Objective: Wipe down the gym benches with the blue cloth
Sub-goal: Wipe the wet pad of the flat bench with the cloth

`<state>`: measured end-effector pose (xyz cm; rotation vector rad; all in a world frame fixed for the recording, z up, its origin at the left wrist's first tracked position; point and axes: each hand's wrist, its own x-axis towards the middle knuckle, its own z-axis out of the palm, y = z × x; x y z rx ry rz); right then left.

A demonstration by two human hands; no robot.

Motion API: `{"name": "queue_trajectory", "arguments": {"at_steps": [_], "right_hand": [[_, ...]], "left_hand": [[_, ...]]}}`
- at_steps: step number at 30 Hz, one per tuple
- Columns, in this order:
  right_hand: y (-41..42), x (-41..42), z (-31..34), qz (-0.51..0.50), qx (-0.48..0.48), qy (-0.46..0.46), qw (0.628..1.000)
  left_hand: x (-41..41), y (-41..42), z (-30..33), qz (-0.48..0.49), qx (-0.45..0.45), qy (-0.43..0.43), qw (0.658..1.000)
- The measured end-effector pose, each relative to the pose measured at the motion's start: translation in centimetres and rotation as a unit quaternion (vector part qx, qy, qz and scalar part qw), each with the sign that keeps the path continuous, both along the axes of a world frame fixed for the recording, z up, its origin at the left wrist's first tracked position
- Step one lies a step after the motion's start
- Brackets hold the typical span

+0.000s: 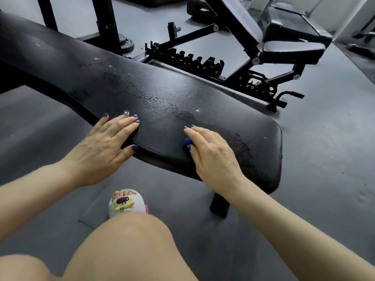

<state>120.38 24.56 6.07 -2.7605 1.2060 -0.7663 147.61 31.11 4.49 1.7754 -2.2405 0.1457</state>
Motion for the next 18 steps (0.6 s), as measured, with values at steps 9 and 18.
{"name": "queue_trajectory", "arguments": {"at_steps": [9,18], "right_hand": [[0.1,-11.7,0.7,0.047,-0.004,0.022,0.999],[0.8,-13.1,1.6,0.139,0.058,0.072,0.986]], "left_hand": [[-1.8,0.1,0.6,-0.025,0.032,-0.038,0.998],[-7.4,2.0,1.2,0.108,0.098,0.013,0.989]]}}
